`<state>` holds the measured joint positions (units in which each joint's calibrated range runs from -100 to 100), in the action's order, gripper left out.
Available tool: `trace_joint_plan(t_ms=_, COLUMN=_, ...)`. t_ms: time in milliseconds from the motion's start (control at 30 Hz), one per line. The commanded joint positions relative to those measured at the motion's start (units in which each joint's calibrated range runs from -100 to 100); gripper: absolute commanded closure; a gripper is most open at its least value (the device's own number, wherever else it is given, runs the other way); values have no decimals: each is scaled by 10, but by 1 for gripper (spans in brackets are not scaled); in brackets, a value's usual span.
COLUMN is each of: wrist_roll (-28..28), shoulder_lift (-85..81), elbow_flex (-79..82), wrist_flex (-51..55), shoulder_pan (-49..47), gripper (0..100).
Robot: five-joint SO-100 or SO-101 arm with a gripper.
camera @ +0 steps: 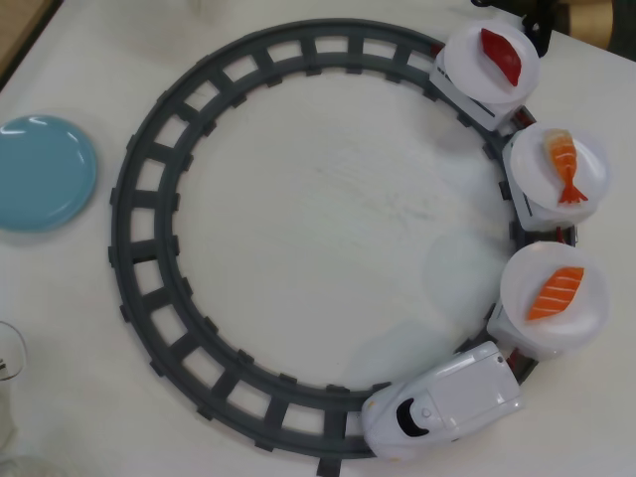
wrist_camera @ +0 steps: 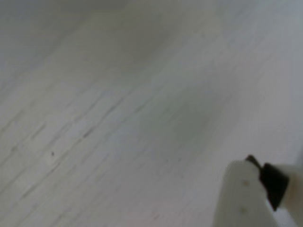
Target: Pick up the sushi from the Shinkansen and put it on the blue dish
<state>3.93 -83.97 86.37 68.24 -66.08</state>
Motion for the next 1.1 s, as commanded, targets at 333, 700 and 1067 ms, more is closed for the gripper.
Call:
trace_joint_plan(t_ms=333, wrist_roll=-3, shoulder_lift=0, elbow_flex=-3, wrist_flex=-7, shoulder_pan=-4, gripper=97)
trace_joint_plan(t_ms=700, wrist_roll=-3, shoulder_lift=0, elbow_flex=-3, wrist_flex=-7, shoulder_pan=-3, gripper=97)
trace_joint_plan(t_ms=1067, wrist_roll=-3, shoulder_lift=0, elbow_flex=-3, wrist_flex=-7, shoulder_pan=-2, gripper=97)
